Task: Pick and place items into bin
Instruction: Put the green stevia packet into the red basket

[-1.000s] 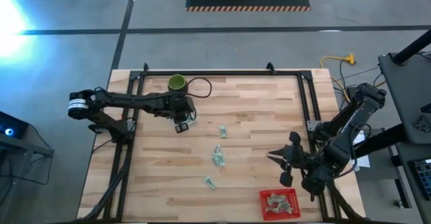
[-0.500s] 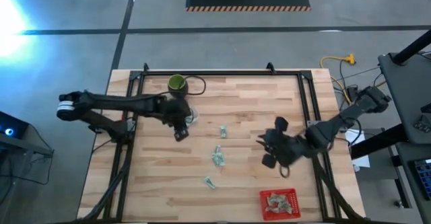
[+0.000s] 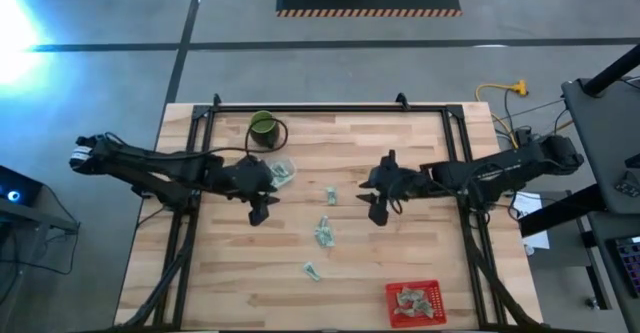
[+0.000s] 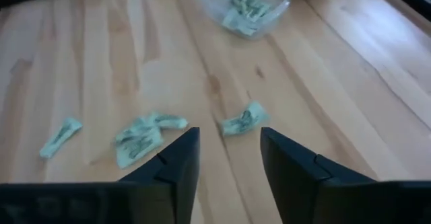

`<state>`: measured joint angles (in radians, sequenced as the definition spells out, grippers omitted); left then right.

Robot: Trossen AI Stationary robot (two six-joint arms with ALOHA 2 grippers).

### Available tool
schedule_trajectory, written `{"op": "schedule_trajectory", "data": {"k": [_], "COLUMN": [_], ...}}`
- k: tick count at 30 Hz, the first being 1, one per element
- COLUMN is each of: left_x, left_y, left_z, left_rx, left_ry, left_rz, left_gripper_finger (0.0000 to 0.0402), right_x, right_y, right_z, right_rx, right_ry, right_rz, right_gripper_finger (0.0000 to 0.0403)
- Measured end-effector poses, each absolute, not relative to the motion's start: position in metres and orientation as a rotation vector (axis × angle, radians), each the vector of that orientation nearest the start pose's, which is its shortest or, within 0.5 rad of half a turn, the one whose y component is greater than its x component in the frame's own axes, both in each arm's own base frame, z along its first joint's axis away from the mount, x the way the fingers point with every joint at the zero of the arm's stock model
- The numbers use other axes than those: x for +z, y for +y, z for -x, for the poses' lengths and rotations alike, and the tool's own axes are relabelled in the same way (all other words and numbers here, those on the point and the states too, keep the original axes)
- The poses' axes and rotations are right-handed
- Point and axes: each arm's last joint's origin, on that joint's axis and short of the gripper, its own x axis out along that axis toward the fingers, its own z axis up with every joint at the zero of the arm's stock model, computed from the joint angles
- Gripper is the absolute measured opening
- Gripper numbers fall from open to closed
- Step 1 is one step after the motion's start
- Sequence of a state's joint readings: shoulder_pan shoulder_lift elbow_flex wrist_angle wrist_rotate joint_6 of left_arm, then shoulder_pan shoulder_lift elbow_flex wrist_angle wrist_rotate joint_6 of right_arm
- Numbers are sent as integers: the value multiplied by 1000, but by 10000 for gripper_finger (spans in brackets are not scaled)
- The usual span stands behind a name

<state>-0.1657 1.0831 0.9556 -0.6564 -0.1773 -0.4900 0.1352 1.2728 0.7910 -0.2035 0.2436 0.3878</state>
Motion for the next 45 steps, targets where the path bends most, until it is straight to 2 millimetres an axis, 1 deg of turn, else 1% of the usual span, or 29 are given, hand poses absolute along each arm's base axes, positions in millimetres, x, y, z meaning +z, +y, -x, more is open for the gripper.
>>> {"op": "schedule_trajectory", "data": {"k": [5,8,12,15,18,20,24,28,32,34,37,42,45], "left_x": [295,295,291,286,281,277,272,272,275,276,278,277,276], "left_y": [-44,-52,-59,-63,-64,-66,-68,-71,-75,-78,-82,-88,-90], "left_z": [-213,-219,-228,-234,-240,-244,-251,-252,-249,-247,-244,-241,-240], "left_rx": [163,138,121,120,123,129,132,121,103,96,79,73,86], "left_ry": [756,726,695,706,711,714,715,705,698,696,694,697,696], "left_rz": [333,324,318,312,308,304,302,301,300,312,319,326,325], "left_gripper_finger": [128,128,128,128,128,128,128,128,128,128,128,128,128], "right_x": [216,205,194,186,181,174,161,148,132,122,116,119,118], "right_y": [11,4,-3,-7,-9,-9,-9,-10,-12,-15,-21,-24,-24], "right_z": [-256,-253,-250,-246,-249,-255,-276,-301,-325,-331,-337,-345,-351], "right_rx": [-278,-289,-300,-319,-321,-322,-326,-330,-295,-309,-333,-327,-326], "right_ry": [625,603,563,552,529,534,573,611,675,731,764,748,778], "right_rz": [-271,-299,-373,-395,-399,-396,-378,-374,-385,-391,-415,-418,-400], "right_gripper_finger": [166,178,194,206,216,223,236,244,250,253,257,265,267]}}
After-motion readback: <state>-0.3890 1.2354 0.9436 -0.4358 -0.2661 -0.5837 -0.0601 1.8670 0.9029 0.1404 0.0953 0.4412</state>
